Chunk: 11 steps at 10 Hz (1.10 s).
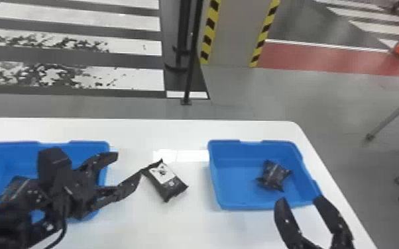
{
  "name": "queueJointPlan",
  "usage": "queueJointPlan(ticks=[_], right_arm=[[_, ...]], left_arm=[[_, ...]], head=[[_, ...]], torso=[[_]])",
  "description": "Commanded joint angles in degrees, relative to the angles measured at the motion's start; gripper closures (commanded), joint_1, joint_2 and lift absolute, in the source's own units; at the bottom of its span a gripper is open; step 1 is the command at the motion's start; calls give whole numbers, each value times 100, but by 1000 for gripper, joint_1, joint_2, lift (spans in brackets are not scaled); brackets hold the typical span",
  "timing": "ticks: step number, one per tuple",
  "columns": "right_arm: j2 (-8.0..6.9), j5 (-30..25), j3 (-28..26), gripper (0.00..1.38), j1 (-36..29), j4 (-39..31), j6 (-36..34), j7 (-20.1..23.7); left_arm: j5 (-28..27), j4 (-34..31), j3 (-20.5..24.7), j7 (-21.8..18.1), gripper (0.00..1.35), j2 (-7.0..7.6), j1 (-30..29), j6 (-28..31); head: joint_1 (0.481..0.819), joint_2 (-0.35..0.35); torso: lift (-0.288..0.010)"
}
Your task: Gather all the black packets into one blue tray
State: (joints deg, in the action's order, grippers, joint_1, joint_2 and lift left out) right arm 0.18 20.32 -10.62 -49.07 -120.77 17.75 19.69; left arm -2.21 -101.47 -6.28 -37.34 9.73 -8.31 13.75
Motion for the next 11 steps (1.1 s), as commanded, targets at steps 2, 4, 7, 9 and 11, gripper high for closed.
queueJointPlan(ticks=[2, 4, 7, 9, 11], right_arm=[[-23, 25, 23, 188, 42, 32, -3, 0], [-23, 48, 23, 188, 56, 46, -3, 0], [-23, 94, 91, 188, 126, 117, -3, 0], [-23, 139, 137, 188, 182, 187, -3, 0], [-23, 185, 251, 188, 365, 327, -3, 53]], left_arm=[[-202, 564, -366, -10, 407, -41, 550, 241], [-339, 1295, -618, -80, 409, -112, 1042, 466], [-339, 1970, -1383, -116, 403, -94, 1647, 494], [-922, 2729, -1509, -116, 394, -261, 2125, 438], [-1162, 3278, -1509, -72, 392, -305, 2448, 30]], head=[[695, -267], [695, -272], [695, -310], [695, -333], [695, -313]], torso=[[-110], [-110], [-110], [-110], [-110]])
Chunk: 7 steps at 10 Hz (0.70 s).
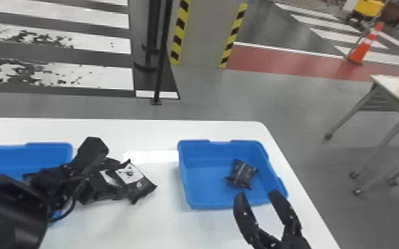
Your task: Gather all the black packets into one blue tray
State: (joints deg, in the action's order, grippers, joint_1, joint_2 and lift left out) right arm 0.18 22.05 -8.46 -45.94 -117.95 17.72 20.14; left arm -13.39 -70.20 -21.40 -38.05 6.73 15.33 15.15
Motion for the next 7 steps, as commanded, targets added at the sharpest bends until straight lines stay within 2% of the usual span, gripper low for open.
queueJointPlan(ticks=[1, 2, 3, 5, 6, 7], right_arm=[[-23, 35, 104, 188, 165, 117, 0, 25], [-23, 80, 149, 188, 193, 173, 0, 25], [-23, 126, 149, 188, 193, 215, 0, 34], [-23, 229, 184, 190, 193, 243, 0, 34], [-23, 275, 184, 188, 179, 229, 0, 34], [-23, 320, 184, 188, 123, 201, 0, 43]], left_arm=[[-66, 291, -8, 17, 392, -5, 211, -123], [-66, 375, -100, 17, 423, -5, 296, 102], [-135, 446, -294, 17, 637, -14, 338, 482], [-146, 628, -557, 17, 774, -58, 394, 819], [-226, 628, -614, 88, 1219, -85, 366, 341], [-226, 628, -591, 114, 1211, -111, 352, 186]], head=[[695, -304], [695, -286], [695, -274], [695, -274], [695, -280], [695, -285]], torso=[[-110], [-110], [-110], [-110], [-110], [-110]])
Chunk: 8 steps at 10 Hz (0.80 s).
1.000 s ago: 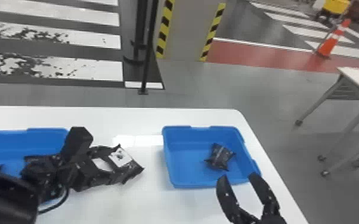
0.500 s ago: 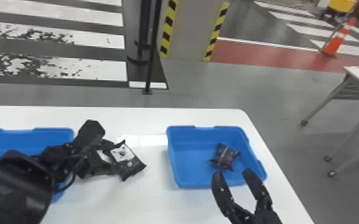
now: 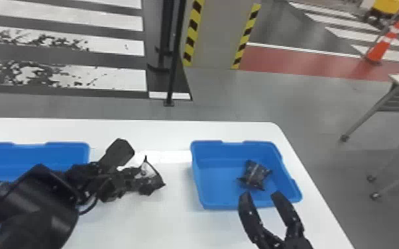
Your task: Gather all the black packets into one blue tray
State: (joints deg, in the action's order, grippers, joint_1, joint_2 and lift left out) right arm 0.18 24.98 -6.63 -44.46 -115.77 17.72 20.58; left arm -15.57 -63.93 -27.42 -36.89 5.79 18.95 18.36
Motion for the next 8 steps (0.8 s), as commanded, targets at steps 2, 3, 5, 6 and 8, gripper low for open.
queueJointPlan(ticks=[2, 3, 5, 6, 8], right_arm=[[-23, 27, -11, 190, -82, -74, 0, 8], [-23, 50, -11, 188, -110, -116, 0, 8], [-23, 61, -11, 190, -166, -172, 0, 8], [-23, 73, -11, 188, -208, -215, 0, 8], [-23, 84, -11, 188, -236, -229, 0, 8]], left_arm=[[-54, -125, 46, -20, 1228, 27, -81, -346], [-317, -701, 217, -64, 1228, 89, -250, -360], [-614, -2037, 708, -222, 1228, 326, -770, -318], [-648, -2698, 1154, -283, 1228, 396, -1122, -262], [-648, -4006, 2171, -380, 1228, 449, -2022, -135]], head=[[695, -308], [695, -311], [695, -305], [695, -293], [695, -230]], torso=[[-110], [-110], [-110], [-110], [-110]])
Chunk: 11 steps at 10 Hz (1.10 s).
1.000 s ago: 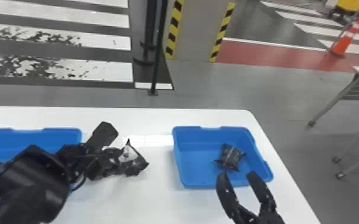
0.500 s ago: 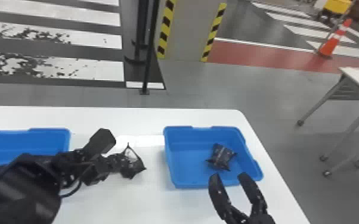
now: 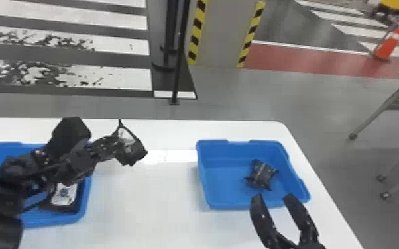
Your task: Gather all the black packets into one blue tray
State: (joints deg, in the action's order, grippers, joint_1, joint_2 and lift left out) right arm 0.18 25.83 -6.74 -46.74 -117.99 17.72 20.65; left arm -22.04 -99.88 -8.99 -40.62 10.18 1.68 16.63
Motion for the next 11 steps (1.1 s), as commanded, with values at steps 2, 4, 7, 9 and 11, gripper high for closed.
queueJointPlan(ticks=[2, 4, 7, 9, 11], right_arm=[[-23, 56, 0, 188, -79, -49, -14, 0], [-23, 67, 0, 188, -121, -77, -56, 0], [-23, 45, 0, 188, -135, -91, -126, 0], [-23, -161, -11, 185, -50, -344, -816, 0], [-23, -561, -46, 183, 132, -738, -1350, 0]], left_arm=[[45, -1438, 1276, -51, 1227, 19, -1208, 249], [79, -2043, 1985, -51, 1227, -16, -1799, 305], [68, -2226, 3207, -7, 895, -280, -2319, 193], [170, -2226, 3790, 36, 127, -368, -2502, -117], [399, -2226, 3973, 80, 145, -341, -2516, -581]], head=[[695, -153], [695, -52], [695, 77], [695, 166], [695, 261]], torso=[[-110], [-110], [-110], [-110], [-110]])
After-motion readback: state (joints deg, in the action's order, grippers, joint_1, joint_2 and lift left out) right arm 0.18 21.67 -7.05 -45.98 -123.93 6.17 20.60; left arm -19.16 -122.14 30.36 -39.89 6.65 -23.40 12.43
